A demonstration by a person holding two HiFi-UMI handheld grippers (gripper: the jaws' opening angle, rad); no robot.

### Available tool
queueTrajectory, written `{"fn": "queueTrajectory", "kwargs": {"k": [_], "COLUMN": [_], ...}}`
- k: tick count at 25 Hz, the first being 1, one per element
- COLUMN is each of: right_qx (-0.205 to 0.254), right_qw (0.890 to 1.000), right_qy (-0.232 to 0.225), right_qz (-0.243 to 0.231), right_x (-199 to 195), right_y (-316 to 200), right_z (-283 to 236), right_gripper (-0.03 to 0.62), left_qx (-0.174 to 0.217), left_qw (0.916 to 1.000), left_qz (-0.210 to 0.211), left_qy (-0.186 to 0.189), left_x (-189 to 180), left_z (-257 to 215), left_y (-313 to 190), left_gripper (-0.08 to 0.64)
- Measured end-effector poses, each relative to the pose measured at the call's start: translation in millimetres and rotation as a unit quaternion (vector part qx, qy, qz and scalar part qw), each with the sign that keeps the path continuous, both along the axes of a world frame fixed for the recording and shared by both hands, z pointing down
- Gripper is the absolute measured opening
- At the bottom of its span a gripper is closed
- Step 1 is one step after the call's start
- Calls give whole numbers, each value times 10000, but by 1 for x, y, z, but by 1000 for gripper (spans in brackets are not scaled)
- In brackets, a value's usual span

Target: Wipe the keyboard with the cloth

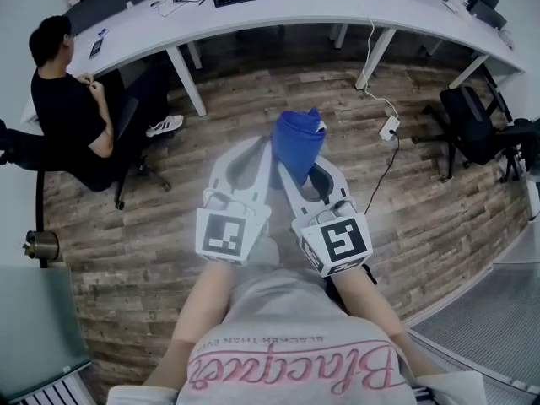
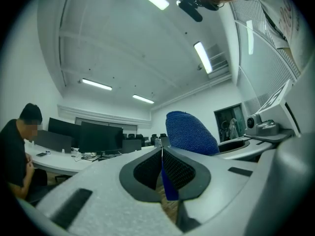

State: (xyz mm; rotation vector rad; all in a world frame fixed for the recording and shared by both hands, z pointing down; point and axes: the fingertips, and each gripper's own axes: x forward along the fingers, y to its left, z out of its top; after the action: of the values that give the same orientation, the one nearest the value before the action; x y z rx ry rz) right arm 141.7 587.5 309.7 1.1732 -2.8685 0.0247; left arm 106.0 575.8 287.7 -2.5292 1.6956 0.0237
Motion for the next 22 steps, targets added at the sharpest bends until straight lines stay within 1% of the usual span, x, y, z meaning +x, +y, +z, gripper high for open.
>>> {"fn": "queueTrajectory", "kwargs": {"k": [6,11,17,22], "right_qx": [-6,63,43,36], "right_qw": [9999,9997,9995,9993], "right_qy": [35,85,145,127], "right_qz": [125,212,284,349], "right_x": [-33,-56,-69,-73], "right_y": [-67,-112,-148,-164], "right_z": [-3,-6,-6,-6], "right_gripper": [98,100,100,100], "left_qx": [-6,-37,-63,-62], "left_qw": [9999,9997,9993,9992], "left_qz": [127,248,346,375], "left_qy": [42,65,132,131], "left_x": [-34,-55,-68,-72], "left_z": [-2,-4,-4,-3], "left_y": [-70,-117,-156,-172], "left_gripper": [6,6,6,6]}}
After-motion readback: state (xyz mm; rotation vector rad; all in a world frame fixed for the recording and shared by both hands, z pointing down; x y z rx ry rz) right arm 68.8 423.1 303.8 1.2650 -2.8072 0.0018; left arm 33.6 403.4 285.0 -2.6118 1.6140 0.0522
